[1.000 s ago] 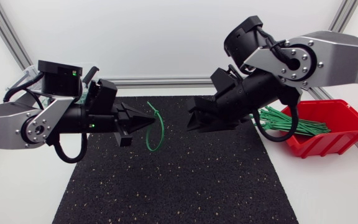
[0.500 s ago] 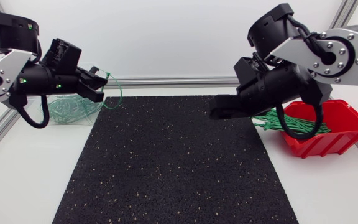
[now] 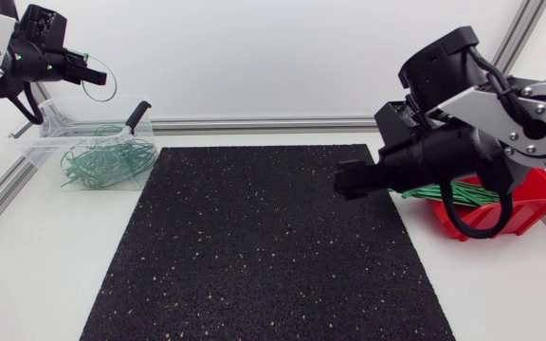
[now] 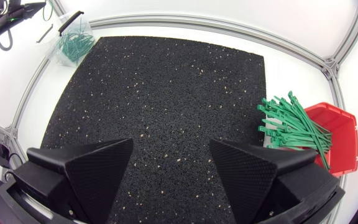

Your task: Take a green cable tie from the red box, thread the tail through the head to close it, then place it in the transparent bin on the left.

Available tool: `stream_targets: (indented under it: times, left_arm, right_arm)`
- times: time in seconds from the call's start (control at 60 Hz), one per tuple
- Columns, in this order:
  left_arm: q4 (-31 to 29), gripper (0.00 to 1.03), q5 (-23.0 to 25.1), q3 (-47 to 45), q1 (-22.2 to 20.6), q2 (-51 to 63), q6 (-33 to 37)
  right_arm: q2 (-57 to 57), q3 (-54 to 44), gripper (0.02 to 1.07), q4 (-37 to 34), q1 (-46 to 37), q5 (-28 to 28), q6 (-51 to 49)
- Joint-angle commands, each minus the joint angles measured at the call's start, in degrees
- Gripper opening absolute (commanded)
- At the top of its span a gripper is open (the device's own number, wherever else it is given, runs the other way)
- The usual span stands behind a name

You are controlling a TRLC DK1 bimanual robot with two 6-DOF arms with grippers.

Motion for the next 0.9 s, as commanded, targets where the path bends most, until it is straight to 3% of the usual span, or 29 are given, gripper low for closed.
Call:
stream_targets:
  times: [0.0, 0.2, 0.3, 0.4, 0.45, 0.483, 0.883]
  left_arm:
    - [0.3, 0.03, -1.3, 4.2, 1.5, 4.0, -0.2]
    - [-1.1, 0.04, -5.9, 9.3, 3.2, 10.3, -0.3]
    - [-3.9, 0.20, -7.1, 10.2, 3.6, 11.9, -0.4]
    - [-5.1, 0.63, -9.3, 8.5, 3.0, 11.9, -0.3]
    - [-5.5, 0.76, -9.9, 7.8, 2.9, 11.5, -0.2]
    - [-6.2, 1.00, -10.0, 6.9, 2.7, 11.0, -0.2]
    - [-6.4, 1.00, -10.5, -3.4, 1.1, -4.6, -1.6]
  right_arm:
    - [-1.8, -2.1, 0.94, 0.9, 0.2, 0.9, -1.4]
    - [-5.1, -3.3, 0.98, 0.8, -1.3, 1.0, -3.0]
    - [-6.9, -4.0, 1.00, 0.5, -1.4, 1.1, -3.4]
    - [-8.6, -4.8, 1.01, -0.1, -1.4, 1.6, -3.6]
    - [-9.4, -4.9, 1.02, -0.6, -1.4, 1.6, -3.6]
    - [-10.0, -5.1, 1.02, -0.7, -1.4, 1.6, -3.6]
    - [-18.3, -6.9, 1.02, -3.0, -4.5, 5.0, -4.9]
